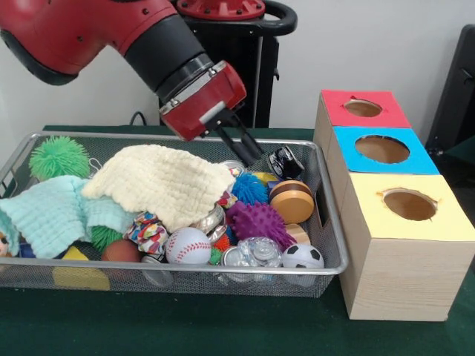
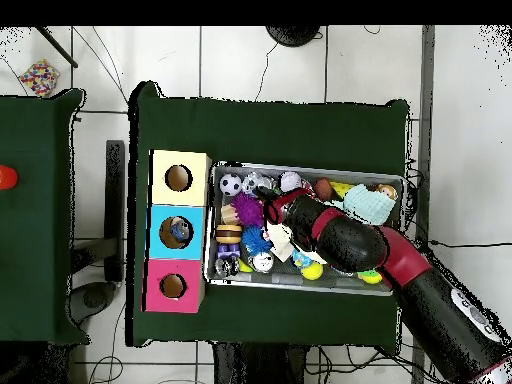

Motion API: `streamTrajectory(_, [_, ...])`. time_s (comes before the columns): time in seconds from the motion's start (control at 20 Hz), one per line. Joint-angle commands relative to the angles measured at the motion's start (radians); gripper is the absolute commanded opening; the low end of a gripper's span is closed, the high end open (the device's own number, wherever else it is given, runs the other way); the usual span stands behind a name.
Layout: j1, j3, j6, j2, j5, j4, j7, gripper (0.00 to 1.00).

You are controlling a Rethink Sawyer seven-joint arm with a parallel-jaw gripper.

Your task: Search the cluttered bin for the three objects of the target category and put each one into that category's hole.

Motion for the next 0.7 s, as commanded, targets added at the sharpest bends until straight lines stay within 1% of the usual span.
streamTrajectory(0.05, [0.011,0.056,0.130,0.061,-0.031,0.012,-0.115,0.00])
streamTrajectory(0.1, [0.061,-0.005,0.093,0.000,-0.082,-0.012,-0.082,0.00])
streamTrajectory(0.15, [0.136,-0.094,0.047,-0.071,-0.141,-0.044,-0.026,0.00])
streamTrajectory(0.2, [0.208,-0.171,0.002,-0.118,-0.184,-0.074,0.038,0.00])
streamTrajectory(0.3, [0.313,-0.276,0.003,-0.158,-0.237,-0.123,0.091,0.00])
streamTrajectory(0.35, [0.358,-0.327,0.028,-0.173,-0.272,-0.149,0.094,0.00])
streamTrajectory(0.45, [0.405,-0.378,0.050,-0.178,-0.314,-0.180,0.079,0.00])
streamTrajectory(0.6, [0.427,-0.401,0.069,-0.177,-0.321,-0.202,0.061,0.00])
streamTrajectory(0.7, [0.435,-0.405,0.072,-0.178,-0.308,-0.206,0.063,0.00])
